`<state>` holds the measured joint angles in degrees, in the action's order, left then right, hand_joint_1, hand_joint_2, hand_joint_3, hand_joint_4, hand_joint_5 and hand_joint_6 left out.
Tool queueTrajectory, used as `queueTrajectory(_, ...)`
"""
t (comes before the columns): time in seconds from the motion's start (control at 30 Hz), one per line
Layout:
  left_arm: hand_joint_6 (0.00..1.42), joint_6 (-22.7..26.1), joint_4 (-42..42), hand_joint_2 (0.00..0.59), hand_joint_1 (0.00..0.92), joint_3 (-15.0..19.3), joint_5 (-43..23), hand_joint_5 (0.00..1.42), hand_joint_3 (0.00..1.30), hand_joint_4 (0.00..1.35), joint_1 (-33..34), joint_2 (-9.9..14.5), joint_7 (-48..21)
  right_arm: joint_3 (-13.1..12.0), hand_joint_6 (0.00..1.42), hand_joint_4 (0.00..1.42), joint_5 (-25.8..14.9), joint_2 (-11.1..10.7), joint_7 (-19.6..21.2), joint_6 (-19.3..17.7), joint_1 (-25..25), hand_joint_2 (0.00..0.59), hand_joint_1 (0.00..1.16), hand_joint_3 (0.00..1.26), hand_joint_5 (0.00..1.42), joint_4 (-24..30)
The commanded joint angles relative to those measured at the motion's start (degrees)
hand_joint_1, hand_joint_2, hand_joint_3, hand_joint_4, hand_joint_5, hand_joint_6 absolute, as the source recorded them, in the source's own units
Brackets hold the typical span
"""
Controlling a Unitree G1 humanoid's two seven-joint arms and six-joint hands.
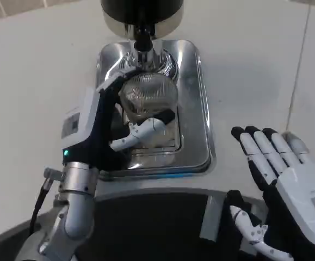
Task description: Grasp the cup under the faucet to collect the drink, then remove the cup.
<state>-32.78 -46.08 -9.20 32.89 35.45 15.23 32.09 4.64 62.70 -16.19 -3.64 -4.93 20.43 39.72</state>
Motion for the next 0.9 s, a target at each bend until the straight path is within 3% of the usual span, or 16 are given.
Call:
queueTrajectory(0.03,0.80,-1.3,1.7,0.000,0.118,-0.1,-1.2,0.61,0.28,0.19,-0.8,1.4,-0.7,-0.3,0.00,0.00,-0.7,-0.2,-0.1,0.0,0.3,0.555,0.12,0.00,0.00,-0.3)
queueTrajectory(0.1,0.77,-1.2,2.4,0.000,0.108,-0.1,-1.4,0.58,0.26,0.16,-1.3,1.7,-0.8,-0.5,0.00,0.00,-1.0,-0.4,-0.1,-0.1,0.2,0.555,0.12,0.00,0.00,-0.5)
queueTrajectory(0.3,0.47,-0.7,7.0,0.000,0.062,0.9,-2.6,0.40,0.17,0.02,-4.5,3.1,-2.3,-0.2,0.00,0.00,-2.1,-0.4,0.3,-0.4,-1.3,0.555,0.13,0.00,0.00,-1.6)
queueTrajectory(0.43,0.34,0.1,15.8,0.000,0.046,3.2,-2.0,0.34,0.15,0.00,-10.3,6.9,-3.4,-0.6,0.00,0.00,-4.8,0.5,0.3,0.2,-2.6,0.558,0.12,0.00,0.00,-1.7)
queueTrajectory(0.6,0.31,5.6,30.1,0.000,0.056,8.8,0.7,0.31,0.11,0.00,-22.3,13.2,-6.1,-0.5,0.00,0.00,-10.5,3.3,-1.8,3.0,-7.9,0.558,0.12,0.00,0.00,-1.2)
queueTrajectory(0.67,0.17,10.2,37.4,0.026,0.074,10.8,2.6,0.16,0.00,0.00,-28.2,14.9,-8.8,-0.4,0.00,0.00,-13.4,4.6,-3.1,4.9,-10.7,0.557,0.12,0.00,0.00,-1.1)
queueTrajectory(0.77,0.04,15.8,45.6,0.039,0.081,12.1,5.7,0.02,0.00,0.00,-34.6,15.5,-12.1,0.6,0.00,0.00,-16.9,6.9,-5.7,8.3,-16.8,0.558,0.13,0.00,0.00,-1.5)
queueTrajectory(0.9,0.00,20.9,53.0,0.045,0.071,11.1,11.3,0.00,0.00,0.00,-40.7,15.1,-14.8,1.4,0.00,0.00,-22.0,10.3,-8.7,14.1,-24.4,0.552,0.16,0.00,0.00,-1.8)
